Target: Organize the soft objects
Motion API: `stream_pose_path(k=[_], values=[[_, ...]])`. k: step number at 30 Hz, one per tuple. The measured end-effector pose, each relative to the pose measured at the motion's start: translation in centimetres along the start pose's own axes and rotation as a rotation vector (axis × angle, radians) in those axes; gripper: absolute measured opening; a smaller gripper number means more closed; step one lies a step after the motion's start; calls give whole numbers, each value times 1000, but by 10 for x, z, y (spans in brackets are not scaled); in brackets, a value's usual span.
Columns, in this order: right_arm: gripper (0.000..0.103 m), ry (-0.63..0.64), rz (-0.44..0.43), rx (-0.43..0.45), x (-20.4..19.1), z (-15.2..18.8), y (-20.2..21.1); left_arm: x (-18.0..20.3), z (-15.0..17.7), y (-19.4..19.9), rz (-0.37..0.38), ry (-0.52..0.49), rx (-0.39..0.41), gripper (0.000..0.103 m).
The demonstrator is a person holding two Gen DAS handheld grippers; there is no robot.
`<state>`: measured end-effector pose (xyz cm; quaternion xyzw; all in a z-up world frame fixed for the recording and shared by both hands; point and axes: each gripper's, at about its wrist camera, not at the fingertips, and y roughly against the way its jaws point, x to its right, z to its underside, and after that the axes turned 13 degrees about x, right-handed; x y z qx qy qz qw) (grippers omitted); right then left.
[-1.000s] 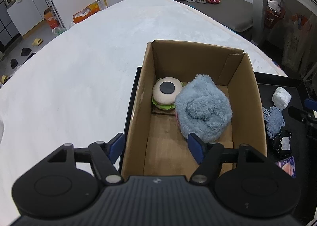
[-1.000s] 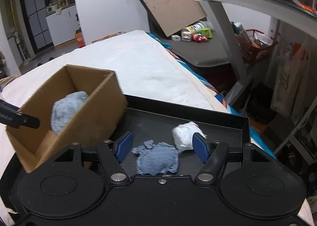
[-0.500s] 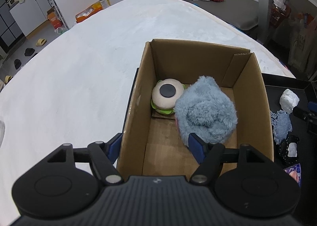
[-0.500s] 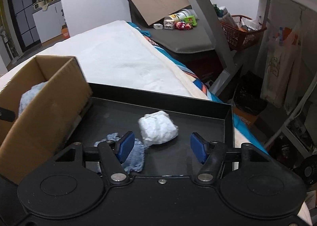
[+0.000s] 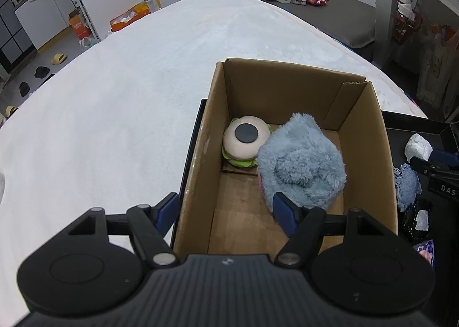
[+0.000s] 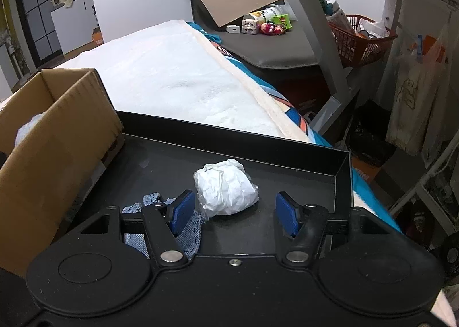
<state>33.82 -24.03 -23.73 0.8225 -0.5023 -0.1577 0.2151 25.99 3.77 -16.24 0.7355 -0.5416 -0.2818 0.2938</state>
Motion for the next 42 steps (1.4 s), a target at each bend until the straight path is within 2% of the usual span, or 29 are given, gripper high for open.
stream_pose_path(k=[2, 3, 4, 5, 8, 14, 15, 17, 18, 19, 30, 33, 42], values=[[48, -5, -2, -8, 0, 2, -3, -2, 0, 0, -2, 5, -1, 70], [36, -1, 2, -9, -1, 3, -3, -2, -1, 1, -1, 8, -1, 70], [17, 7, 19, -3, -2, 3, -2, -3, -1, 2, 0, 12, 0, 70], [10, -3, 29, -5, -1, 3, -1, -3, -1, 3, 1, 15, 2, 70], [9, -72, 24, -2, 4, 1, 3, -3, -1, 6, 8, 33, 6, 70], [9, -51, 32, 15, -1, -5, 8, -2, -1, 12, 16, 34, 12, 70], [13, -46, 39, 9, -1, -6, 7, -1, -1, 12, 17, 36, 13, 70], [32, -46, 39, 3, -1, -7, 6, -1, -2, 13, 20, 35, 17, 70], [53, -44, 39, 12, -1, -8, 6, 0, -2, 13, 19, 31, 19, 70], [62, -34, 45, 30, -1, -8, 7, 0, -2, 13, 18, 28, 19, 70], [62, -2, 34, -12, -1, -1, -12, 1, -6, 5, 6, 22, 13, 70], [45, 22, 37, 1, -3, 1, -8, 2, -7, 4, 6, 22, 11, 70], [44, -26, 43, 25, -1, -5, 11, 0, -6, 11, 5, 21, 21, 70]])
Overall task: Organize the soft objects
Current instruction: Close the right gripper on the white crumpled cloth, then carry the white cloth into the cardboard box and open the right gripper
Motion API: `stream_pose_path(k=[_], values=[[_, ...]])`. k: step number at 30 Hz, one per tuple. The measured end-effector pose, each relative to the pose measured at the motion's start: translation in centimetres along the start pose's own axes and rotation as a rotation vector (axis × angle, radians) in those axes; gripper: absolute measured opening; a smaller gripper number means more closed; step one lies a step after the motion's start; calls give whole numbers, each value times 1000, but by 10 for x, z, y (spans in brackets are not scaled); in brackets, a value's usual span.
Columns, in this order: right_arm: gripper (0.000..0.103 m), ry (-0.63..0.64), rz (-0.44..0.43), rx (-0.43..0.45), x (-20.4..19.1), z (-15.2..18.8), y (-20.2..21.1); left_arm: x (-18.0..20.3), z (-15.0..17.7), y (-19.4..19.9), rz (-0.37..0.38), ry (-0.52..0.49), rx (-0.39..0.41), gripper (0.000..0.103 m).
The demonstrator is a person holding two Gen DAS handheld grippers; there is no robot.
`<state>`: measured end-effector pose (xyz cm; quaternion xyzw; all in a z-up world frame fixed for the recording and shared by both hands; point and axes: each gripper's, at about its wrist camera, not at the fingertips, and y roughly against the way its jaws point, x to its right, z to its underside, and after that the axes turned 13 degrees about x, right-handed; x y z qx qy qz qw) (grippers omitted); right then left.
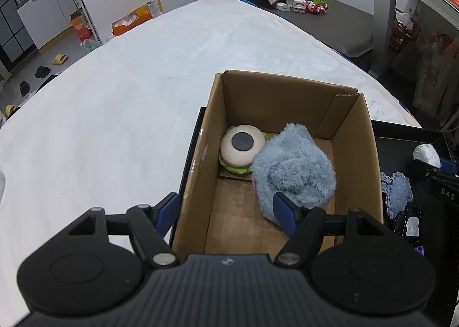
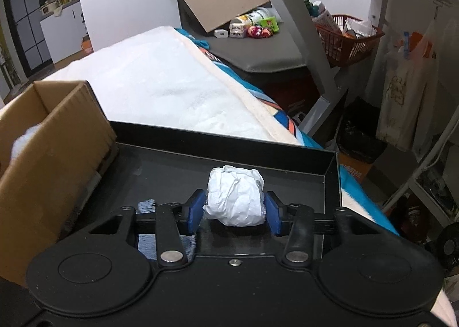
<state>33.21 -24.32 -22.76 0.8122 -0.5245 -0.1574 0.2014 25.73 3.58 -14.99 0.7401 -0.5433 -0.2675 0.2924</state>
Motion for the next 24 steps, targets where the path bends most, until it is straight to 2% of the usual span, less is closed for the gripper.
stream_pose_path(k=[6, 24], values=[[44, 3, -19, 51, -13, -16, 18, -5, -1, 10, 3, 12, 11, 70], [44, 34, -107, 165, -59, -61, 58, -24, 12, 31, 93, 70, 11, 70]])
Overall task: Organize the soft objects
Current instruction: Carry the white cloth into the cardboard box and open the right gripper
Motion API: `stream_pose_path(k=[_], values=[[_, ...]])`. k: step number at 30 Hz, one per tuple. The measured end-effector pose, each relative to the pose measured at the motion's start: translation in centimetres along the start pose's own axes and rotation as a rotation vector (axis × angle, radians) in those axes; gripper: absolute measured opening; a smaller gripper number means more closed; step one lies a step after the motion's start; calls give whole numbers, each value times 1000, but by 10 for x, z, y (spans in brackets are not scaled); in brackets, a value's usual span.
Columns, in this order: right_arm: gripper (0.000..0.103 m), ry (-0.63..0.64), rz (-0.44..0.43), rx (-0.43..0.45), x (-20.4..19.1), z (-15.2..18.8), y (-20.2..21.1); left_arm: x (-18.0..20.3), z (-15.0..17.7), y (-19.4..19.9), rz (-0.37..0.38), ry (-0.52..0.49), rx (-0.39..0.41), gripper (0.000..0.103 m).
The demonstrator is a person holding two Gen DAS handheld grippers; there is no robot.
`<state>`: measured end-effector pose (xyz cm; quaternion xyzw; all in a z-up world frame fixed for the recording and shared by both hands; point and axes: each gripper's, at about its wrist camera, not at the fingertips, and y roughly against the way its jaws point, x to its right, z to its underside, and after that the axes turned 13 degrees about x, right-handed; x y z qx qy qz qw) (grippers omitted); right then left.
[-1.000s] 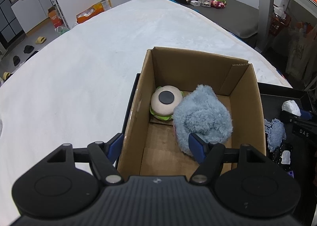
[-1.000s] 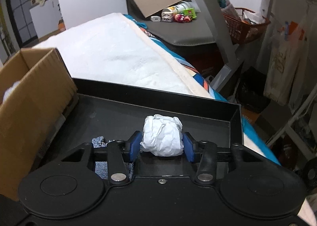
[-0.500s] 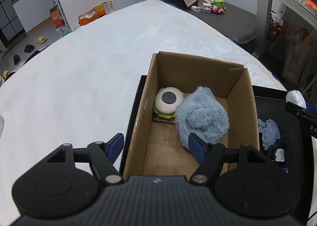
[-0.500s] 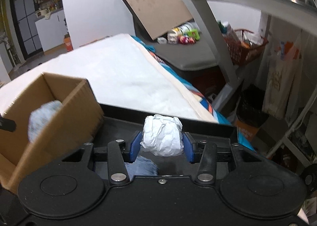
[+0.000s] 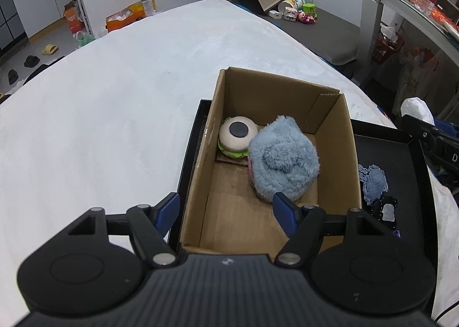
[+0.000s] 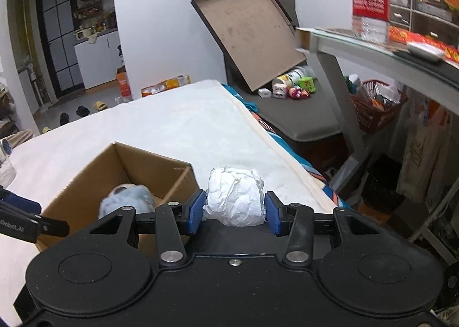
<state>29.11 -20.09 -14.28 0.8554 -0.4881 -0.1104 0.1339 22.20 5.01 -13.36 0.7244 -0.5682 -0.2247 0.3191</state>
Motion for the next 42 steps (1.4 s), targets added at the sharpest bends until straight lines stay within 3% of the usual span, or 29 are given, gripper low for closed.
stream_pose_path(k=[17, 23, 27, 31, 34, 42], values=[[45, 91, -33, -8, -52, -14, -10, -28, 4, -9, 81, 54, 16, 65], [45, 127, -21, -24, -68, -12, -24, -39, 2, -23, 123, 71, 12, 51], [45, 184, -16, -26, -82, -9, -31, -49, 5, -30, 145, 106, -3, 25], [45, 227, -11, -44, -95, -6, -42, -58, 6, -36, 162, 125, -14, 14], [45, 301, 37, -40, -105, -1, -47, -64, 6, -41, 177, 146, -23, 14], [50, 363, 41, -69, -118, 11, -62, -68, 7, -42, 194, 155, -23, 14]])
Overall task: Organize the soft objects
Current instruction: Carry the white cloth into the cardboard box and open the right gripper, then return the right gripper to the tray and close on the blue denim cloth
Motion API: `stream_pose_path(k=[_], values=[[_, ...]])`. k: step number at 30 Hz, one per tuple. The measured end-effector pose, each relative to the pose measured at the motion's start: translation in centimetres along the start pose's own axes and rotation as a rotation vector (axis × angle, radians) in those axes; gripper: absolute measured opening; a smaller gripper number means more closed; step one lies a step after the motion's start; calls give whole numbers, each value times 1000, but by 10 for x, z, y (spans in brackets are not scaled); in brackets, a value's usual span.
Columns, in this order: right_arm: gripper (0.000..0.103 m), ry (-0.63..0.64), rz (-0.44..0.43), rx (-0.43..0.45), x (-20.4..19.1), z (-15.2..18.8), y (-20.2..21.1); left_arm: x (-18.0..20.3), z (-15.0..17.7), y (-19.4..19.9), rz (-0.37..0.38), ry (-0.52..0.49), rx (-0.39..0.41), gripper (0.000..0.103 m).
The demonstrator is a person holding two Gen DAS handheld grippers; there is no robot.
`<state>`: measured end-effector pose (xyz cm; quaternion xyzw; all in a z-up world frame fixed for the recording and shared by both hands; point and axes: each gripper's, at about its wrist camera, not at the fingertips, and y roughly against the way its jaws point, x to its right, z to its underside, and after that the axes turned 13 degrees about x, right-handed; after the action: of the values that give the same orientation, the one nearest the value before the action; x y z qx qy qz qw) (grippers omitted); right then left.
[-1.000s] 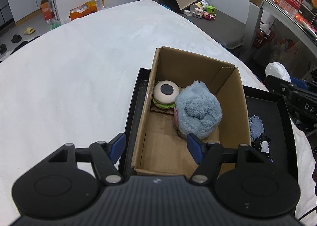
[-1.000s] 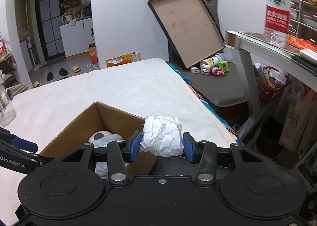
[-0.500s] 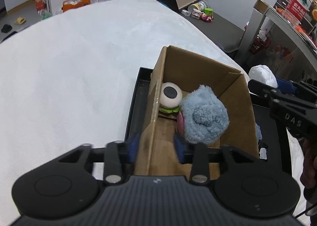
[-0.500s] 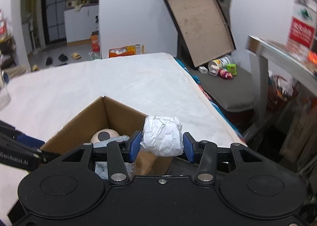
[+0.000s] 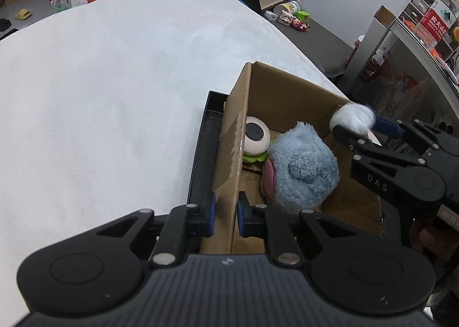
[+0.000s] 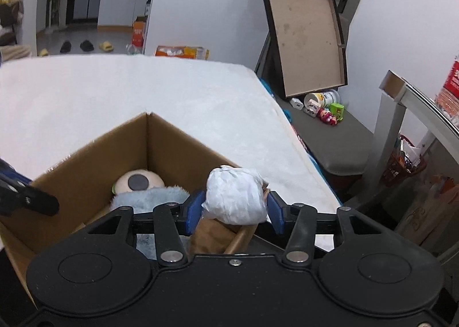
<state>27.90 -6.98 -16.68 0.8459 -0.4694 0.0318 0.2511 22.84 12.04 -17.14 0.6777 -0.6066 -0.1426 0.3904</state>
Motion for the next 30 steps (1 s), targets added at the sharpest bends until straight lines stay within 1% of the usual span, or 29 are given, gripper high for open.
stream_pose_path(k=[5, 11, 18, 19, 23, 26, 28, 29, 30], values=[[55, -11, 4, -24, 2, 3, -4, -1, -1, -2, 0, 2, -8, 14], [55, -33, 7, -28, 7, 4, 0, 5, -2, -2, -12, -16, -14, 15], [55, -103, -11, -36, 21, 7, 7, 15, -3, 0, -61, -48, -5, 15], [55, -115, -12, -34, 24, 7, 9, 17, -3, 0, -70, -57, -2, 18], [55, -164, -16, -34, 35, 11, 16, 23, -2, 2, -91, -70, -14, 20], [55, -210, -17, -38, 44, 15, 21, 29, -1, 5, -100, -81, -19, 27], [55, -245, -25, -39, 51, 18, 24, 33, -1, 7, -111, -92, -18, 41], [55, -260, -29, -38, 53, 19, 25, 34, -1, 7, -118, -99, -17, 44], [55, -267, -32, -34, 56, 21, 27, 36, -1, 8, -127, -106, -14, 52]])
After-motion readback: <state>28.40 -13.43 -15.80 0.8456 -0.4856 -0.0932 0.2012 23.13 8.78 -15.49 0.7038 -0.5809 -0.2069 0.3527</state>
